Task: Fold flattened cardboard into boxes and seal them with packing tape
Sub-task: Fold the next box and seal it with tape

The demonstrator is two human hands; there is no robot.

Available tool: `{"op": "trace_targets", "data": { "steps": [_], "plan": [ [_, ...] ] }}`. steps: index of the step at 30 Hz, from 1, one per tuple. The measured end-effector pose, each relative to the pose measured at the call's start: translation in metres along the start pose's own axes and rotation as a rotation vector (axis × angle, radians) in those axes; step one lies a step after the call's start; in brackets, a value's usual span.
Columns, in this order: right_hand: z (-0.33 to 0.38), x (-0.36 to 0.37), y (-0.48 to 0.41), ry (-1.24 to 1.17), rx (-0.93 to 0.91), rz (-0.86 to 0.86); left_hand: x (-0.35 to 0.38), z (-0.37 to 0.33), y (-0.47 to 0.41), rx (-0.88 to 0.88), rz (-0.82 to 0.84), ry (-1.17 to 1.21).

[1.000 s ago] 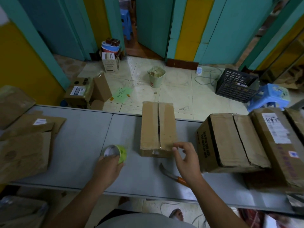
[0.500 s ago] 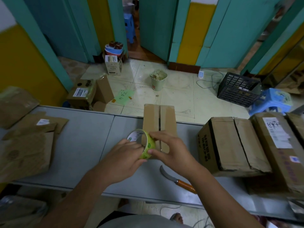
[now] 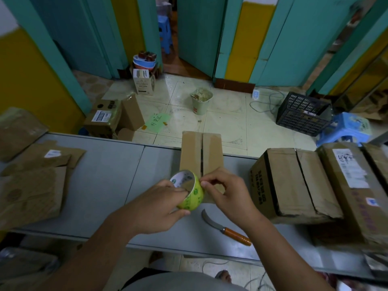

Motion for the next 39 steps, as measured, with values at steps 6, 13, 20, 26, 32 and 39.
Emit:
{"op": "trace_targets", "data": {
  "steps": [6,13,20,26,32,39],
  "plan": [
    [0.0,0.004,0.002,0.093,0.017,0.002,-0.005,-0.012,-0.006,0.042,-0.029,0.114],
    [-0.02,-0.002,0.003,0.017,0.182,0.132,-0.004,-0.011,-0.006,0.018,-0.097,0.19],
    [-0.033,-0.001,0.015,-0.383,0.371,0.288,-0.005,-0.017,-0.013,0.063,-0.058,0.13],
    [-0.044,0.0,0.022,-0.511,0.422,0.194,-0.011,-0.006,-0.01,0.061,-0.103,0.077],
    [-0.048,-0.008,0.015,-0.284,0.404,0.074,-0.011,-0.006,-0.01,0.078,-0.133,0.049],
    [-0.042,-0.012,0.007,-0.379,0.292,-0.03,-0.008,0.003,-0.012,-0.019,-0.105,0.379]
  ]
}}
Point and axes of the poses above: each hand's wrist, its own y-axis away from the middle knuckle, its own x-axis out of the palm, z = x × y, the point moved 10 cm from there along -y, towards the middle knuckle, and after that the axes turned 11 degrees about -y, right-handed, at the moved point
